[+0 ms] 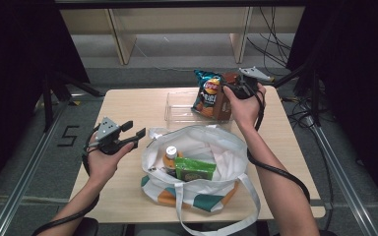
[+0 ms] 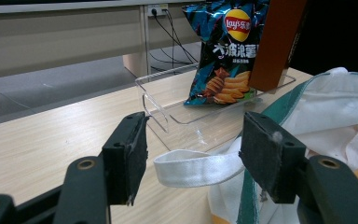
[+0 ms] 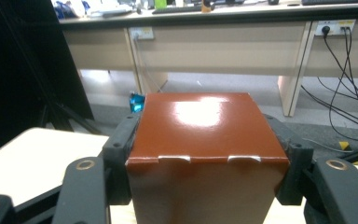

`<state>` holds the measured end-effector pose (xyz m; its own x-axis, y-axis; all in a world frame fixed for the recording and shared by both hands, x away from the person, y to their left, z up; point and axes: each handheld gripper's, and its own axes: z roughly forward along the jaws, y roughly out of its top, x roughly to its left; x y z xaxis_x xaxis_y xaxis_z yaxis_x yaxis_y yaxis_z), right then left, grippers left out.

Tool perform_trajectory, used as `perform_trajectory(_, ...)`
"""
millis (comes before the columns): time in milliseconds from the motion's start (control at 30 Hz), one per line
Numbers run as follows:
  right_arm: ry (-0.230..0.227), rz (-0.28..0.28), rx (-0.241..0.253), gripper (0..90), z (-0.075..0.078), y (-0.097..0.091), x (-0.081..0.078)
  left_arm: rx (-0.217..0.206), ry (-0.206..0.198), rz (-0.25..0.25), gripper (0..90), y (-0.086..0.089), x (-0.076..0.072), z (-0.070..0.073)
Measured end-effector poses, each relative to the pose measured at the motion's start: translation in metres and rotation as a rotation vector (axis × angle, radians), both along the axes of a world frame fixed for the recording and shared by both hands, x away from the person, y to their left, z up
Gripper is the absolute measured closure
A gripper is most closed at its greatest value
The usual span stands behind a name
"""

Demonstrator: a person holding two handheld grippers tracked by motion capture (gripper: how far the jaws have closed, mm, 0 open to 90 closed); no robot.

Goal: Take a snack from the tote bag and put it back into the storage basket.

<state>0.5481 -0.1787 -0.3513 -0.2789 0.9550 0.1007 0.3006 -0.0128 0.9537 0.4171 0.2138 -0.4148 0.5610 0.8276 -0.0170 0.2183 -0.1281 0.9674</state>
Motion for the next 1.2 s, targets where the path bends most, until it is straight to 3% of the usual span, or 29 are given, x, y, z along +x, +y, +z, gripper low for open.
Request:
perform_trajectory(67,0.007,0.006,-0.02,39.4,-0.003,0.0,0.002,-0.001,-0.002,0.0,40.2,0.0,0.0,0.0)
perform_trajectory(233,0.017,-0.003,0.001,39.1,-0.007,0.001,0.004,0.002,0.0,-0.002,40.2,0.0,0.001,-0.001)
perform_trajectory(333,0.02,-0.003,0.003,39.0,-0.008,0.0,0.005,-0.001,-0.002,-0.001,40.2,0.0,0.0,0.0)
perform_trajectory(367,0.011,0.004,-0.023,39.0,-0.008,-0.001,0.007,-0.001,-0.005,-0.001,40.2,0.0,0.0,0.001)
perform_trajectory(467,0.024,-0.001,-0.009,39.0,-0.008,0.0,0.007,-0.003,-0.004,0.0,40.2,0.0,0.0,0.001)
perform_trajectory(533,0.027,0.016,-0.053,39.0,-0.012,0.001,0.01,-0.005,-0.002,0.001,40.2,0.0,0.0,0.0)
perform_trajectory(600,0.044,0.01,-0.064,38.9,-0.018,0.004,0.011,-0.004,-0.004,0.0,40.2,0.0,0.0,0.0)
perform_trajectory(833,0.053,0.0,-0.045,38.6,-0.028,0.003,0.014,-0.003,-0.006,-0.002,40.3,0.001,0.001,0.0)
perform_trajectory(1067,0.043,0.021,-0.069,38.7,-0.034,0.002,0.015,-0.001,-0.002,-0.002,40.5,0.0,0.0,0.0)
perform_trajectory(1200,0.08,0.028,-0.081,38.7,-0.042,0.003,0.015,-0.001,-0.002,-0.001,40.5,0.0,0.0,0.0)
